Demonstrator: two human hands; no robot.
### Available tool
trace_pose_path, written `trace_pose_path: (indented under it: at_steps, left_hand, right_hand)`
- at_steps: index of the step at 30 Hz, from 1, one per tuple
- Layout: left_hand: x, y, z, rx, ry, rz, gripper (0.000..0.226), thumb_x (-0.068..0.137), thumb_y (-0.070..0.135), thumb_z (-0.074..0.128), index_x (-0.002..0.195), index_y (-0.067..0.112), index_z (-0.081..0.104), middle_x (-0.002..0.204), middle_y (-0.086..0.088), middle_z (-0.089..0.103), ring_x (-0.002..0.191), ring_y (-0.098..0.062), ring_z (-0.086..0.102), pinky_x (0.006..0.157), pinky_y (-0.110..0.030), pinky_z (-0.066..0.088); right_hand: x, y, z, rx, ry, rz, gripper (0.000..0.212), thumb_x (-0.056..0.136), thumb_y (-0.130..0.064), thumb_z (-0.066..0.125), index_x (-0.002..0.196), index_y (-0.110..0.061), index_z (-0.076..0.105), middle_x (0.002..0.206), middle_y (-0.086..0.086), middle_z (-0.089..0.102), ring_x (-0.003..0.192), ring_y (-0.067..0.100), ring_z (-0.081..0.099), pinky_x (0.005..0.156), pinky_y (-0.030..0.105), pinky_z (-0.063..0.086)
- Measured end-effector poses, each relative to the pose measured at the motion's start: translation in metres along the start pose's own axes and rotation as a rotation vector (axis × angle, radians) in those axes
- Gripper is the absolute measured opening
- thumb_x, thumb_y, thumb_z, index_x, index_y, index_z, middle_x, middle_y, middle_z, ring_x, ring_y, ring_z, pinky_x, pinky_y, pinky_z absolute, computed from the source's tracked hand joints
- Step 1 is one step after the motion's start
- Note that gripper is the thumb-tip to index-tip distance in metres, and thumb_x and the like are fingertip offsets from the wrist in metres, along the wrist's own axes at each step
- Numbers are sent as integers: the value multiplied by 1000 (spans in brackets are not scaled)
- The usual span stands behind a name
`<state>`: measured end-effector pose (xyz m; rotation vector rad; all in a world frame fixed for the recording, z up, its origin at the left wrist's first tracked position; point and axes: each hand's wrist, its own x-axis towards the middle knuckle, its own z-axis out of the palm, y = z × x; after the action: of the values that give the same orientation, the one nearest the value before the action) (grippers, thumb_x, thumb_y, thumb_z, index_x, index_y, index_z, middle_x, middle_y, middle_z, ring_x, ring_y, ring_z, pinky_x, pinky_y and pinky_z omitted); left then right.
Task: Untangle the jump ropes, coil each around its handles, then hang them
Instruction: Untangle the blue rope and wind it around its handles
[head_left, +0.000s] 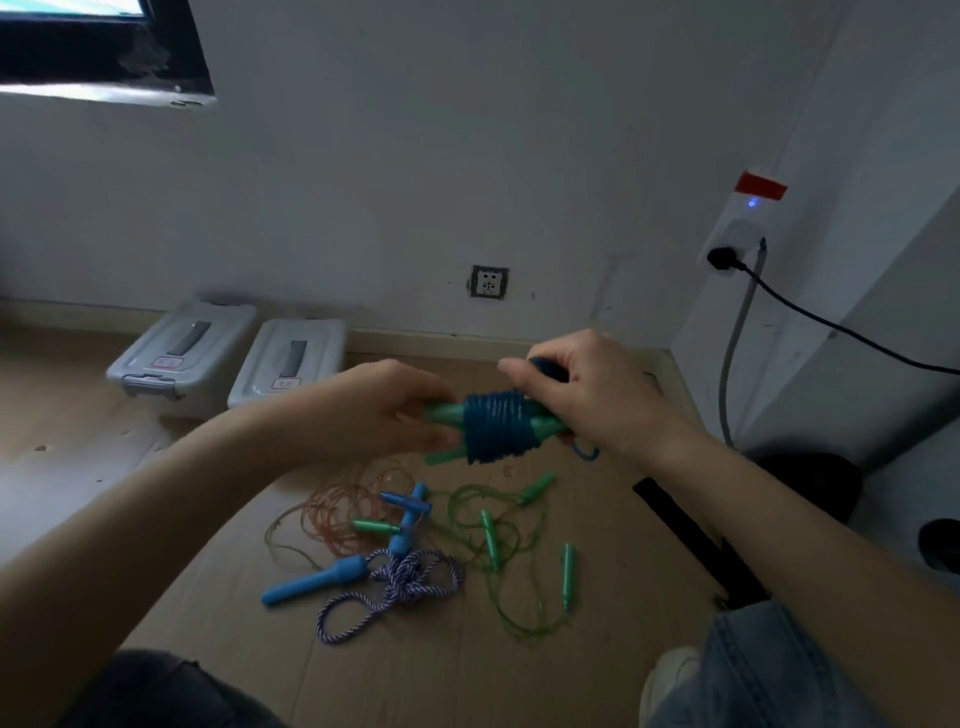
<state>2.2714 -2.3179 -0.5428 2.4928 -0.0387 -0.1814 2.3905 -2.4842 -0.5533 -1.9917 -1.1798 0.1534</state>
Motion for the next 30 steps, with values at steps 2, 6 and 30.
trace_pose_path:
  at_steps: [2, 6, 30]
  left_hand:
    - [1, 2, 1, 147, 12, -12, 48, 76, 41, 67, 117, 30, 46, 96, 22, 50, 82, 7, 52, 66, -3, 40]
    - [3, 11, 27, 435, 285, 123, 62, 74, 56, 59, 124, 24, 40, 112, 12, 55, 96, -7, 52, 81, -18, 43]
    - [17, -23, 26, -881, 481, -317, 14, 83, 34, 63, 84, 22, 69, 71, 7, 71, 69, -12, 60, 61, -23, 51]
  right_hand:
    - [-2, -2, 5, -6, 11, -29, 45, 92, -28, 56, 50, -15, 44, 40, -7, 47, 31, 7, 52, 34, 16, 35]
    - [-6, -4, 12, 243, 23, 103, 43, 91, -30, 57, 51, -16, 49, 37, -3, 51, 29, 12, 52, 31, 19, 37]
    - [-4, -22, 0, 503, 329, -60, 9, 77, -6, 71, 81, -15, 71, 61, -4, 68, 53, 8, 62, 53, 16, 49]
